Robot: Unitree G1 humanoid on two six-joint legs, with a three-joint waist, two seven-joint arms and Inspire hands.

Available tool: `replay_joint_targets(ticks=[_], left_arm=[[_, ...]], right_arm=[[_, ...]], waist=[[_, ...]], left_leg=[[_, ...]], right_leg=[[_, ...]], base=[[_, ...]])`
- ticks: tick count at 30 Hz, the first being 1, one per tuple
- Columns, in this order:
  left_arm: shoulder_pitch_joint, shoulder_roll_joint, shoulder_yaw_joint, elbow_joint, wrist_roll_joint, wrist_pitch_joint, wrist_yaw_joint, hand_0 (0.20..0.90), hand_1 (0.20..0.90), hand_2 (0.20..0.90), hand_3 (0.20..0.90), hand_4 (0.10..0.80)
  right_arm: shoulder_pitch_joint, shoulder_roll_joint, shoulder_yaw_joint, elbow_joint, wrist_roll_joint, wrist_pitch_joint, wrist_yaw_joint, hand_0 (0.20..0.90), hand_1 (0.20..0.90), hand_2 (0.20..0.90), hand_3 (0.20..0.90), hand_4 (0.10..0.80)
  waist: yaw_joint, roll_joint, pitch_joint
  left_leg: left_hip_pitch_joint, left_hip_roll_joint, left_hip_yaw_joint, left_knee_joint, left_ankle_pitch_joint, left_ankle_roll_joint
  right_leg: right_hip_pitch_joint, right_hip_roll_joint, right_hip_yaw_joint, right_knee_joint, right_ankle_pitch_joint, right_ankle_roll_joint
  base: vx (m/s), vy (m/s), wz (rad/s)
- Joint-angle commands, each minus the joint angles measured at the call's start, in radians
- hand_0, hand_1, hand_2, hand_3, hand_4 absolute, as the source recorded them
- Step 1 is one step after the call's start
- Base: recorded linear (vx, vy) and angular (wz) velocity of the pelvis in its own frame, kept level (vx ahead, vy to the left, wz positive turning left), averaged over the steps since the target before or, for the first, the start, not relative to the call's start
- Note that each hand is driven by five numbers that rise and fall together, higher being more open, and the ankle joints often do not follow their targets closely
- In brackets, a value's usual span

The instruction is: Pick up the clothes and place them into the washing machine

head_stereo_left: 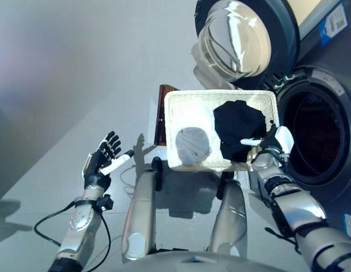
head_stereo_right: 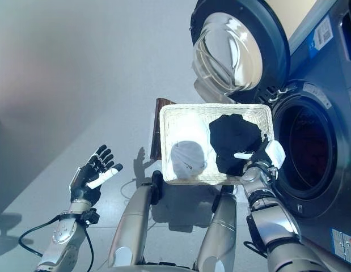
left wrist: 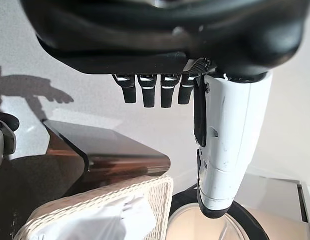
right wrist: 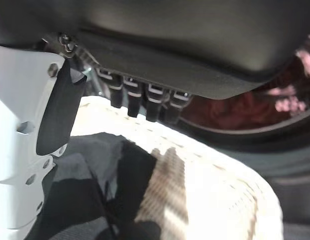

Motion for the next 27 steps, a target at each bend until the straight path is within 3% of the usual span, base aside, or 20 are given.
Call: replay_joint_targets(ticks=[1,10,11,14,27], left_arm=[[0.015,0.064,-0.005,-0.118,-0.01,-0.101,0.002,0.9,0.9,0.9,0.9,0.8],[0.014,0.08,-0.021,-0.132,-0.027,-0.11,-0.007,0.9,0.9,0.9,0.9,0.8],[0.016,0.082,-0.022,-0.131,-0.027,-0.11,-0.008,0.9,0.9,0.9,0.9,0.8],[0.017,0.084,-0.023,-0.131,-0.026,-0.109,-0.01,0.9,0.9,0.9,0.9,0.8],[0.053,0.13,-0.011,-0.269,-0.059,-0.113,-0.037,0.9,0.9,0.9,0.9,0.8]], right_arm=[[-0.059,-0.104,0.026,-0.004,-0.012,-0.036,-0.029,0.9,0.9,0.9,0.9,0.8],[-0.079,-0.098,0.021,0.011,0.089,-0.086,0.037,0.9,0.9,0.9,0.9,0.8],[-0.078,-0.093,0.021,0.012,0.092,-0.087,0.039,0.9,0.9,0.9,0.9,0.8],[-0.076,-0.085,0.027,0.014,0.087,-0.087,0.047,0.9,0.9,0.9,0.9,0.8],[-0.147,-0.14,0.091,0.181,-0.074,0.028,0.088,0.9,0.9,0.9,0.9,0.8]], waist=[[0.015,0.041,-0.039],[0.039,0.058,-0.047],[0.04,0.057,-0.048],[0.043,0.057,-0.047],[0.104,0.116,-0.07]], left_leg=[[0.011,0.053,-0.052,-0.017,-0.005,-0.074],[-0.037,0.028,-0.059,-0.016,0.004,-0.066],[-0.031,0.029,-0.061,0.002,-0.033,-0.07],[-0.042,0.026,-0.064,0.006,-0.032,-0.069],[-0.161,-0.014,-0.078,0.016,-0.009,-0.058]], right_leg=[[0.012,-0.013,0.007,0.01,-0.013,-0.026],[-0.032,-0.03,0.003,0.038,-0.018,-0.024],[-0.027,-0.033,0.005,0.058,-0.054,-0.018],[-0.034,-0.036,0.004,0.064,-0.054,-0.018],[-0.155,-0.071,0.019,0.12,-0.054,-0.009]], base=[[-0.006,0.005,0.05],[0.017,0.001,0.12],[0.092,0.01,0.16],[0.027,-0.009,0.08],[-0.031,0.015,0.12]])
